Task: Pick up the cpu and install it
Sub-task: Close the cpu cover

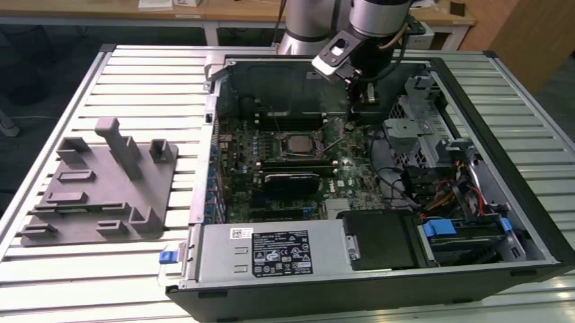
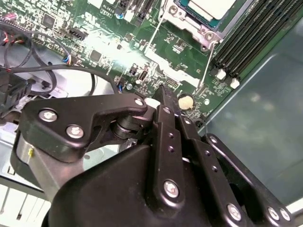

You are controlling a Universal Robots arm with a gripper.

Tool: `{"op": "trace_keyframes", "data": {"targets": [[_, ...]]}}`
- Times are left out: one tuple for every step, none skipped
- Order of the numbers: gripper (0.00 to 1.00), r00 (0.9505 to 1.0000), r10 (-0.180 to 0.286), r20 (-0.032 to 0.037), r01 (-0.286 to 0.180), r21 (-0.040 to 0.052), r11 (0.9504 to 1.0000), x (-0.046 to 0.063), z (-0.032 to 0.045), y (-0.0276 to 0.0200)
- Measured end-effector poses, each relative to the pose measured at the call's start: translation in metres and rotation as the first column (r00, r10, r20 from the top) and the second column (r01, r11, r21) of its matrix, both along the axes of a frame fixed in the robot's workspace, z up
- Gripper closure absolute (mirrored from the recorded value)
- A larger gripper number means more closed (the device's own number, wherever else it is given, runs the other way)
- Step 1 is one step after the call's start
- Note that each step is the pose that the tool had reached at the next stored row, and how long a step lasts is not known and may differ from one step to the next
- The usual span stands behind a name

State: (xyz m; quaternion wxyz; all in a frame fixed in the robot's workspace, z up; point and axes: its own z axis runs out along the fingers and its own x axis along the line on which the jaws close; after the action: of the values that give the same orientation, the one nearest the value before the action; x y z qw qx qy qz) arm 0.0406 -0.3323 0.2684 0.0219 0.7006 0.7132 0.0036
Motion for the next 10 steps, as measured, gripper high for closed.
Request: {"op": "trace_keyframes", "data": {"targets": [[0.89,1.0,0.0,0.0001,0.0,0.0,1.0,0.0,-0.0017,0.0],[0.89,1.0,0.0,0.0,0.0,-0.0001,1.0,0.001,-0.0034,0.0],[0.89,1.0,0.0,0.0,0.0,-0.0001,1.0,0.001,-0.0052,0.0],[0.89,1.0,0.0,0.0,0.0,-0.0003,1.0,0.002,-0.0066,0.0],[0.89,1.0,0.0,-0.0001,0.0,-0.0006,1.0,0.002,-0.0079,0.0],[0.89,1.0,0.0,-0.0004,0.0,-0.0007,1.0,0.003,-0.0092,0.0],[0.89,1.0,0.0,-0.0006,0.0,-0.0007,1.0,0.004,-0.0106,0.0],[0.89,1.0,0.0,-0.0009,0.0,-0.0007,1.0,0.005,-0.0121,0.0],[0.89,1.0,0.0,-0.001,0.0,-0.0006,1.0,0.005,-0.0139,0.0],[0.89,1.0,-0.001,-0.0012,0.001,-0.0006,1.0,0.006,-0.0157,0.0]]}}
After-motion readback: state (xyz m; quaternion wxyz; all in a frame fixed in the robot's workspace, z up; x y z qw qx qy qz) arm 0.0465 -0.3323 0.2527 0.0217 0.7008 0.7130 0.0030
